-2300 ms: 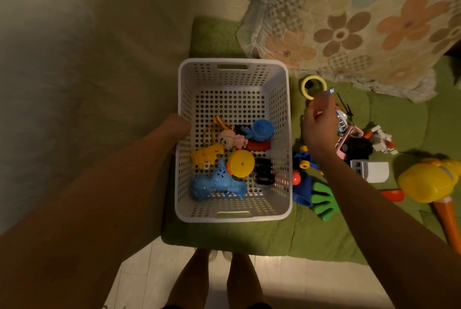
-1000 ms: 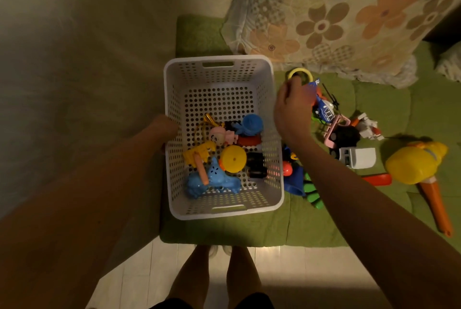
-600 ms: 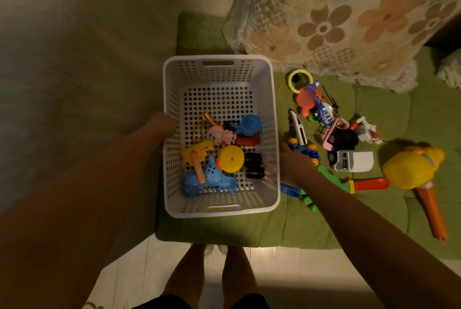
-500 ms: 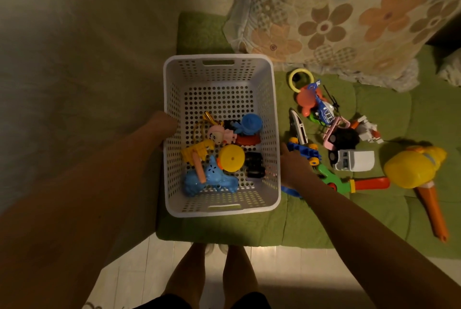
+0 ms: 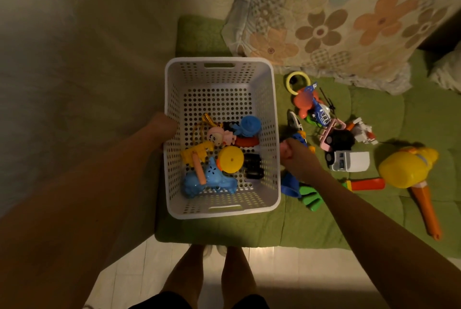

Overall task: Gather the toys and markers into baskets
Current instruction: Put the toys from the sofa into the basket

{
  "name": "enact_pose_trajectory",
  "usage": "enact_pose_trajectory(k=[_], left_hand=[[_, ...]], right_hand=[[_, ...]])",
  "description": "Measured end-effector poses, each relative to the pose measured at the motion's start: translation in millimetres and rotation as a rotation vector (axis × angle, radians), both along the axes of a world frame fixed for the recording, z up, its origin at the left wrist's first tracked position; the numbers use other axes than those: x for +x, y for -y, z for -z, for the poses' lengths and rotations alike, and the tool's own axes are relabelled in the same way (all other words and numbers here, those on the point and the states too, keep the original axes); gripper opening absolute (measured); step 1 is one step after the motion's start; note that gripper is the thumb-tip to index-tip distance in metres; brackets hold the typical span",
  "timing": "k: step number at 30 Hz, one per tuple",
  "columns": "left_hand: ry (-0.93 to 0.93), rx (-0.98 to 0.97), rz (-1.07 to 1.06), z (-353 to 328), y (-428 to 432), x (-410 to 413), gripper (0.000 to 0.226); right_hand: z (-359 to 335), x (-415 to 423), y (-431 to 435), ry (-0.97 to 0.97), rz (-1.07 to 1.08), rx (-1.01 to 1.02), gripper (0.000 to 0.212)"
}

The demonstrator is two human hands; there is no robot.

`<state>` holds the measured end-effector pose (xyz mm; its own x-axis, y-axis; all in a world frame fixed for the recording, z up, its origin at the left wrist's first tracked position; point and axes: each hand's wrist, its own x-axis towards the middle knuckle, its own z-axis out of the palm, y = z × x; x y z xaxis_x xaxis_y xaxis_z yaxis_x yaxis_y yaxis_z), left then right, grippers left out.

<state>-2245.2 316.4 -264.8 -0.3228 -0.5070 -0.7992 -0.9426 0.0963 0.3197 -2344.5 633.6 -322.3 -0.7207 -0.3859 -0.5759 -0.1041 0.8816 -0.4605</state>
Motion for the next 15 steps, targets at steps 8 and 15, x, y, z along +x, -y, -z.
enact_pose_trajectory(k=[8,15], left_hand=[[-0.022,0.031,0.041,-5.4,-3.1,-2.6,0.033],[-0.088,-0.011,0.128,-7.9,-34.1,-28.3,0.036]], right_hand=[[-94.1,-38.9,11.6,-0.065,0.484,-0.522,0.025],[-119.4,-34.5,68.0,-0.025,0.212,-0.469,0.029]])
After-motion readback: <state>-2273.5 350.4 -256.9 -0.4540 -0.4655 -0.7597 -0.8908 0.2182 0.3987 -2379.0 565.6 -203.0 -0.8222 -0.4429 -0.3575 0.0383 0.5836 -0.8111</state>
